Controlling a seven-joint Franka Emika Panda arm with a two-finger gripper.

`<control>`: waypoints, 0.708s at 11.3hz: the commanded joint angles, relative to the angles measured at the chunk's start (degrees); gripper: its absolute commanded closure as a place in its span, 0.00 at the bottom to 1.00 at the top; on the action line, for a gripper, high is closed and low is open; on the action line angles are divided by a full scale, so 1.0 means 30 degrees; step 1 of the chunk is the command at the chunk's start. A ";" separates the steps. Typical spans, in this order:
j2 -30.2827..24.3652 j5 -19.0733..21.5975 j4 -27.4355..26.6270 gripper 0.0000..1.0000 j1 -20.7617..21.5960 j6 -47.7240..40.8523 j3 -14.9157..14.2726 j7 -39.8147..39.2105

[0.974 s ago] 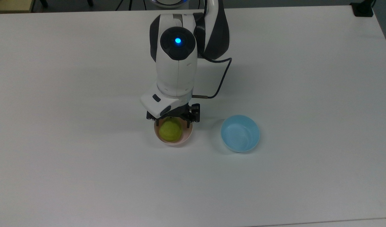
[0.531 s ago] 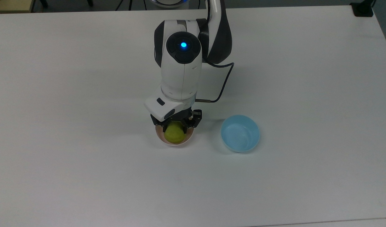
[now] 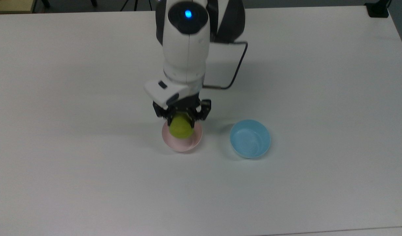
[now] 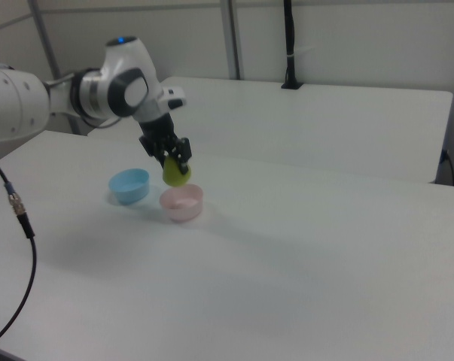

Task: Pick up a pear from the bowl
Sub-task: 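Lift the pear up out of the pink bowl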

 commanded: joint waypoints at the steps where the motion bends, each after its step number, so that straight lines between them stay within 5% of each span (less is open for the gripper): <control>1: -0.2041 0.0023 -0.0815 0.69 -0.0429 -0.3134 -0.0310 -0.0640; 4: -0.2454 -0.0035 -0.1339 0.69 -0.1253 -0.5607 -0.0310 -0.2812; 8: -0.1519 -0.0884 -0.3096 0.67 -0.1370 -0.3972 -0.0310 -0.2843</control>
